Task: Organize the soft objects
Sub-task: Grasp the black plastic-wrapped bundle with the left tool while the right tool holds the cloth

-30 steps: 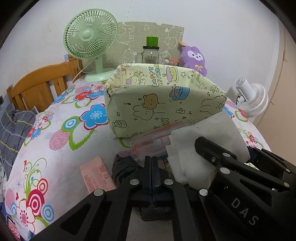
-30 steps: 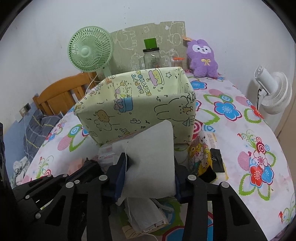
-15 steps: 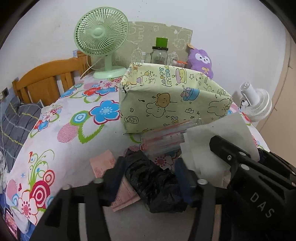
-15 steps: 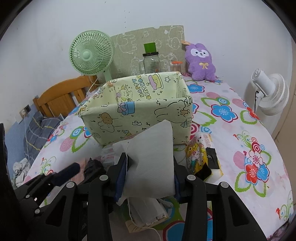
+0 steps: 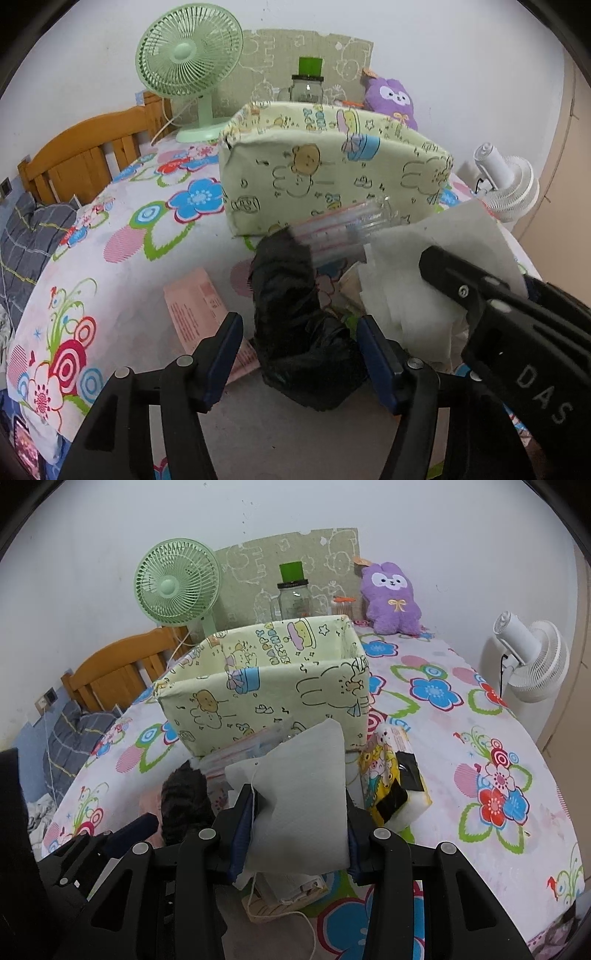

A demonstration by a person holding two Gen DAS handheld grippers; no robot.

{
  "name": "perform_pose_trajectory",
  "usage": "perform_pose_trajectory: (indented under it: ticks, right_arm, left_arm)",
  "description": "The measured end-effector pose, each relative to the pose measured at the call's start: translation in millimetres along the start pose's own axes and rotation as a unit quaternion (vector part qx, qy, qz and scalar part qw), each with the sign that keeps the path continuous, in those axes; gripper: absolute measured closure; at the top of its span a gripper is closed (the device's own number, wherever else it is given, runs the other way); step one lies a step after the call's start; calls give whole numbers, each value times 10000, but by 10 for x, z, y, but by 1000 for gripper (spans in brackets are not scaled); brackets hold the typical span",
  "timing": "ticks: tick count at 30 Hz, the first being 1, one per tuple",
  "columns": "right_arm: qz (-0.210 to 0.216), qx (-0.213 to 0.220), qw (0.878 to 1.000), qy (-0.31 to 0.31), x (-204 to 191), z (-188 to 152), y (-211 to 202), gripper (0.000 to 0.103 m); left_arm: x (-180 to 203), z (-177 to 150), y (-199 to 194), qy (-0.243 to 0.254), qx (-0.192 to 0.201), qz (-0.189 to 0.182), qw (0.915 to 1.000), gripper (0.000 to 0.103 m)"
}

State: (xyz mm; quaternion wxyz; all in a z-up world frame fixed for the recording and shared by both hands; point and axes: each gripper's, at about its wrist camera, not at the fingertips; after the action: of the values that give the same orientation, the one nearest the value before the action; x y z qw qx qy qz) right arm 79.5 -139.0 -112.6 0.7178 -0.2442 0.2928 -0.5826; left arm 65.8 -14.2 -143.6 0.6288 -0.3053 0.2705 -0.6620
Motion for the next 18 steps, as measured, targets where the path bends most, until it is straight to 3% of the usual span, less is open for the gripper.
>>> perform_pose_trajectory:
  ticks: [2,5,9,18]
  right_arm:
    - [0,-8,10000,-9,-3,4,13,58]
    - [12,-44,10000,-19,-10,5,42,58]
    - [14,-59,10000,-28,-15,11,62,58]
    - [57,-36,10000,-38,-39,44,48,58]
  left_arm:
    - [4,-15,38,-8,-69,-21,10000,39]
    - [-4,-11,41,-46,-79,-170,9998,55]
    - [46,-14,20,69,-14,-178,9998,64]
    - [58,69,-92,131,178,-68,9997,67]
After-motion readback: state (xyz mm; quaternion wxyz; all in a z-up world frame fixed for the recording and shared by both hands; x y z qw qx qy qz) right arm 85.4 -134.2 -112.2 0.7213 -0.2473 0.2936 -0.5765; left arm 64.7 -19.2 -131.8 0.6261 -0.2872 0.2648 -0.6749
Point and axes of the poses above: each gripper's, at about its wrist camera, not at the fingertips, and y roughly the way its jaws point, x to its right, z to its top
